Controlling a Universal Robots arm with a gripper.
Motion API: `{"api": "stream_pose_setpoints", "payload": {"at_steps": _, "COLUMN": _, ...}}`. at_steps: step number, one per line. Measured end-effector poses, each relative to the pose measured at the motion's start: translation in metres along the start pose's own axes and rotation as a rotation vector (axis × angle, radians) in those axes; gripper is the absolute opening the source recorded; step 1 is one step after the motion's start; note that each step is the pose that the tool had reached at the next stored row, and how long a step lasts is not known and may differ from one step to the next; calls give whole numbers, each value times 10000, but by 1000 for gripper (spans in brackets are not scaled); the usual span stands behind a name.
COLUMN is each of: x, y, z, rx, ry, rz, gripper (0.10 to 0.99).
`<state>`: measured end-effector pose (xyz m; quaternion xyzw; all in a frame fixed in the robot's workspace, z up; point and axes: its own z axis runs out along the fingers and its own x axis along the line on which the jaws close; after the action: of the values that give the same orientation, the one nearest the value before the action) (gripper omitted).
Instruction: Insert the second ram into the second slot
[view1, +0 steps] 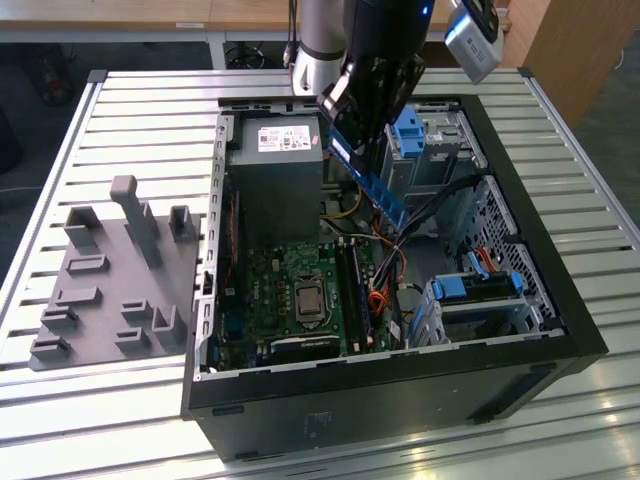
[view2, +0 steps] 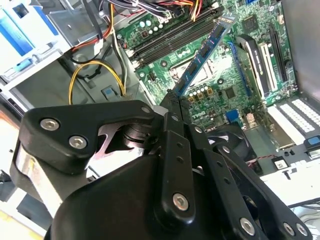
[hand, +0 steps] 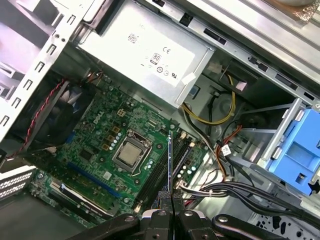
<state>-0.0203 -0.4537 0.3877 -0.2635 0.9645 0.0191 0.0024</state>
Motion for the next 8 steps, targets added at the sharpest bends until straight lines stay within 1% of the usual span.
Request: {"api": "stream_pose_setpoints", "payload": {"at_steps": 8, "x": 0, "y": 0, "z": 2, "rx": 13, "ry": -18, "rz": 598, "gripper": 122}}
